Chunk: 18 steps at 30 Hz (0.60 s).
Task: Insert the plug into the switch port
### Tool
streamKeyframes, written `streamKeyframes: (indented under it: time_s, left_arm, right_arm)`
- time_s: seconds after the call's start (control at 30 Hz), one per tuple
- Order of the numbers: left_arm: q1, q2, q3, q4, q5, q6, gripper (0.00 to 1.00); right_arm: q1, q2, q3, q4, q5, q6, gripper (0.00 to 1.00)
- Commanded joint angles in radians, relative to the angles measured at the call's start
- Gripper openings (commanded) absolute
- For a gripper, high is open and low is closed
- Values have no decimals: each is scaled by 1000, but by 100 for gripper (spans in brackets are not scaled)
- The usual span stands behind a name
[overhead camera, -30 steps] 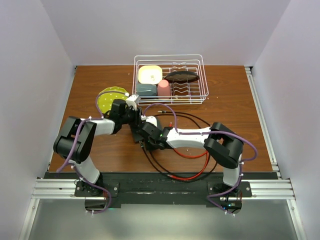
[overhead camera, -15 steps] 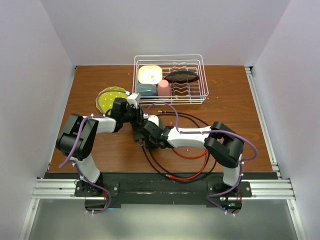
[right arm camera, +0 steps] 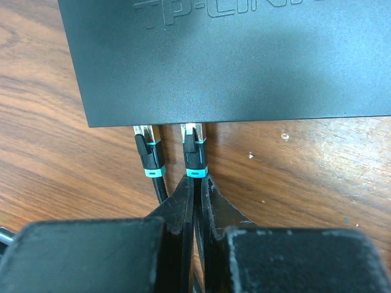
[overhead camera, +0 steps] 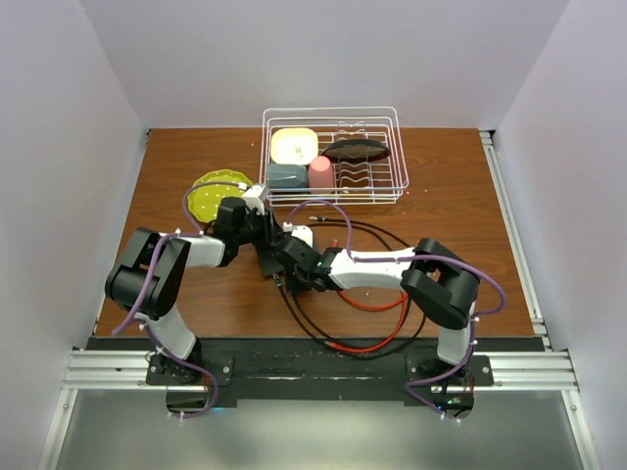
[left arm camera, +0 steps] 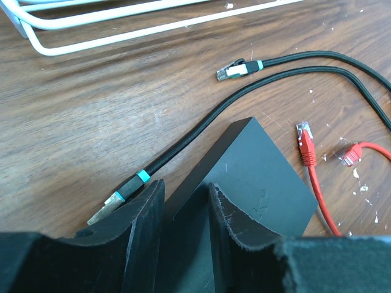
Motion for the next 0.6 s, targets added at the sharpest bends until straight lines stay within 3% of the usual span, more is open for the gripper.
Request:
streamKeyframes:
  time_s: [0.0, 0.57]
  left_arm:
    - [-49, 16, -77, -264, 123, -38, 0]
    - [-81, -16, -118, -267, 116, -65, 0]
  right_arm:
    - [-77, 21, 38, 213, 196, -30, 0]
    - [-123, 73, 125, 254, 174, -32, 0]
